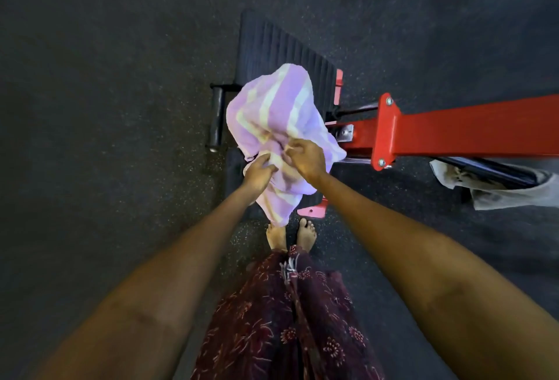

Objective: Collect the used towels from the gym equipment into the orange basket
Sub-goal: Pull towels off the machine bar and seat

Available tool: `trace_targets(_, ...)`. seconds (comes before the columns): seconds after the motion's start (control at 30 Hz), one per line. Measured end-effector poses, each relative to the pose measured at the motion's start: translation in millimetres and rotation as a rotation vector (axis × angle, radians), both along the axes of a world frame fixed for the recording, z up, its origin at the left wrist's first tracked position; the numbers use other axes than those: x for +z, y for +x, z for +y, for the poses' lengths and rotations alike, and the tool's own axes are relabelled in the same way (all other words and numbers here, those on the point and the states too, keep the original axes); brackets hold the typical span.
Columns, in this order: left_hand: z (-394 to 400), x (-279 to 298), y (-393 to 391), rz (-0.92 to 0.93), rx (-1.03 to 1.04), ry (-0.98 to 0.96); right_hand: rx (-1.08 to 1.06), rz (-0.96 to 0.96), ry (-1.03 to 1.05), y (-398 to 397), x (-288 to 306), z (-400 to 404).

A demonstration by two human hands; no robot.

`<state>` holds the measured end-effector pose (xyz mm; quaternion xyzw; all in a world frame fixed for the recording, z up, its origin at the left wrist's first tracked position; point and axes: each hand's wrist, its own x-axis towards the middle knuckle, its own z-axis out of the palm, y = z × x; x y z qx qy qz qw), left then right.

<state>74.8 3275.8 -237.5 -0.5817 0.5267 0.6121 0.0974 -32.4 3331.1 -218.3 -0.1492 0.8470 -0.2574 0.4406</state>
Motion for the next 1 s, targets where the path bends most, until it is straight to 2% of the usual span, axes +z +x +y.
trace_targets(0.13,0,14,-1,0.04,0.109,0.104,-0.404,-0.184,-0.095,-3,24,3)
trace_targets(0.33,7,64,-7,0.196,0.16,0.183,-0.729,-0.376,-0.21,5,60,12)
trace_targets(0.43,18,92,-8,0.28,0.181,0.209,-0.742,-0.419,-0.182,6,89,26)
trace_targets(0.53,26,116,-7,0.321,0.104,0.197,-0.779,-0.565,-0.151,8,112,45)
trace_targets(0.63,39,143,-7,0.346,0.062,0.233,-0.769,-0.614,-0.218,12,138,68)
trace_targets(0.73,49,161,-15,0.369,0.041,0.315,-0.833,-0.587,-0.275,13,163,89)
trace_targets(0.87,68,189,-25,0.271,-0.08,0.219,-0.872,-0.603,-0.316,14,188,115)
trace_targets(1.0,96,230,-32,0.282,-0.209,0.262,-0.849,-0.536,-0.337,10,217,143)
